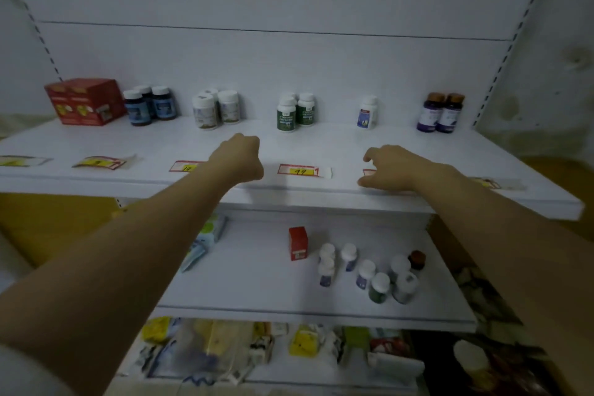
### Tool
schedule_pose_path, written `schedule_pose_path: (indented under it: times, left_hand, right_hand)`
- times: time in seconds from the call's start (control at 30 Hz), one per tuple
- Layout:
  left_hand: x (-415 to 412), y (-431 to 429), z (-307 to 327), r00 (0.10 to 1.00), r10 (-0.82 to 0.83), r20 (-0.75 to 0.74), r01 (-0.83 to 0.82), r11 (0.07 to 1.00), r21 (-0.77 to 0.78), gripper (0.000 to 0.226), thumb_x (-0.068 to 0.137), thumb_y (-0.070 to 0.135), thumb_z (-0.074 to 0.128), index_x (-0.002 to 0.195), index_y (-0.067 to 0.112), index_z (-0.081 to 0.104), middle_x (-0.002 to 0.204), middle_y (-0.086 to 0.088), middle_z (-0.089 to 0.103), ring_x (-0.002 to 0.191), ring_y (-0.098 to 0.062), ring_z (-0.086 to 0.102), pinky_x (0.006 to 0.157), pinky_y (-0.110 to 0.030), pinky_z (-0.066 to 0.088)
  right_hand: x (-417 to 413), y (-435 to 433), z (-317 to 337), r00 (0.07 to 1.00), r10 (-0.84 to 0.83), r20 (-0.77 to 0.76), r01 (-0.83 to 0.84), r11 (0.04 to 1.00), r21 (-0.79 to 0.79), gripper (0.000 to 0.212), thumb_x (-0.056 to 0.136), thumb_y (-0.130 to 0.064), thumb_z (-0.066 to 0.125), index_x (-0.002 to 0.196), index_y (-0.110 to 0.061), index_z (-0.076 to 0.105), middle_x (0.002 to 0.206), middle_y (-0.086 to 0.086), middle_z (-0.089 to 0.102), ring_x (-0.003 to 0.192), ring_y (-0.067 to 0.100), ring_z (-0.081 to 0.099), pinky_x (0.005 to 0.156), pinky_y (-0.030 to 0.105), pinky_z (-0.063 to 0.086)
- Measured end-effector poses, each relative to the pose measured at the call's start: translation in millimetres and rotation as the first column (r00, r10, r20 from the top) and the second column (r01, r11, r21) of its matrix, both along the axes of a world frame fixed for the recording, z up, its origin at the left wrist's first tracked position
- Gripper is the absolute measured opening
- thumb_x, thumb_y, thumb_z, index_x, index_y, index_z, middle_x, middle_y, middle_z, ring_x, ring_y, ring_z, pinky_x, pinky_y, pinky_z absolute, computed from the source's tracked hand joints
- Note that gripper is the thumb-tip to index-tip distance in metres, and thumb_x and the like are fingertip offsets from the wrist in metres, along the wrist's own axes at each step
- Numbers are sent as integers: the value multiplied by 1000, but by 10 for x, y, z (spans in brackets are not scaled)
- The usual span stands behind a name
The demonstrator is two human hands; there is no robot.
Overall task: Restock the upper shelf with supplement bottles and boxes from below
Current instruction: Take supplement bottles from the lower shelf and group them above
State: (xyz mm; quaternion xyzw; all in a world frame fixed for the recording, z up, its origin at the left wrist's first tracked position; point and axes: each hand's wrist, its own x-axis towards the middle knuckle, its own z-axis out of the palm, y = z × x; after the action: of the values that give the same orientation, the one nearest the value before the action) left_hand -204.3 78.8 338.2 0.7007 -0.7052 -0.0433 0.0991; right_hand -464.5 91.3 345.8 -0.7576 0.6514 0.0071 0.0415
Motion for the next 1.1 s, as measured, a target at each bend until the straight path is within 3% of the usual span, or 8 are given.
schedule_pose_path:
  times: [0.27, 0.4, 0.47, 0.53, 0.67, 0.83, 1.0, 1.1]
  left_hand:
    - [-72, 808, -369, 967, -182, -176, 164, 980, -116, 47, 80, 12, 64, 126, 9, 52, 123, -16, 51, 111, -33, 51, 92, -40, 46]
    - [-213, 1185, -815, 942, -229, -244, 225, 973, -45, 50, 81, 11, 65, 129, 8, 51, 126, -17, 54, 112, -33, 54, 94, -39, 46]
    - [-282, 1279, -1038, 935, -220, -279, 234, 972, 16, 48, 82, 11, 65, 128, 7, 52, 125, -17, 55, 109, -34, 55, 91, -38, 46]
    - [-359, 1298, -1245, 934, -189, -304, 218, 974, 65, 47, 81, 11, 66, 126, 6, 53, 123, -18, 56, 108, -34, 56, 89, -35, 46]
    - [-584, 1180, -1619, 945, -129, -302, 185, 969, 164, 54, 80, 10, 67, 131, 6, 48, 125, -18, 52, 109, -33, 55, 86, -33, 44]
    - [-976, 789, -2018, 955, -49, -294, 128, 958, 257, 63, 80, 14, 68, 138, 7, 42, 133, -18, 47, 117, -34, 51, 96, -37, 43]
    - [-1352, 370, -2391, 951, 16, -308, 77, 955, 287, 63, 82, 15, 67, 138, 7, 41, 135, -20, 45, 120, -36, 49, 101, -39, 42]
    - [-1495, 143, -2586, 955, 31, -296, 60, 955, 292, 58, 83, 13, 66, 134, 4, 41, 135, -22, 44, 120, -38, 50, 100, -41, 43]
  right_hand:
    - [-47, 1058, -376, 990, -124, 63, 124, 992, -4, 55, 89, -35, 59, 136, -11, 43, 133, 13, 46, 118, 28, 49, 97, 39, 46]
    - [-133, 1442, -738, 977, -193, 91, 186, 979, 79, 56, 90, -32, 58, 139, -10, 41, 137, 14, 45, 121, 29, 47, 97, 34, 44]
    - [-204, 1551, -926, 971, -213, 107, 199, 972, 127, 53, 91, -30, 57, 137, -9, 41, 134, 15, 47, 118, 29, 49, 89, 31, 42]
    - [-298, 1586, -1123, 964, -241, 114, 220, 961, 169, 50, 91, -30, 58, 134, -7, 44, 129, 17, 48, 113, 32, 51, 87, 34, 45]
    - [-491, 1479, -1530, 950, -277, 148, 238, 942, 236, 45, 91, -24, 57, 128, -2, 45, 127, 21, 47, 109, 37, 53, 91, 43, 48]
    - [-757, 1073, -1969, 956, -230, 184, 175, 946, 273, 48, 86, -26, 62, 126, -7, 45, 132, 19, 44, 112, 33, 50, 88, 35, 45]
    - [-978, 522, -2290, 966, -177, 189, 123, 956, 267, 45, 88, -31, 59, 122, -5, 47, 120, 19, 50, 108, 36, 53, 87, 39, 47]
    - [-1010, 221, -2510, 974, -149, 172, 95, 954, 285, 52, 88, -33, 60, 129, -5, 44, 124, 21, 48, 112, 39, 51, 92, 43, 46]
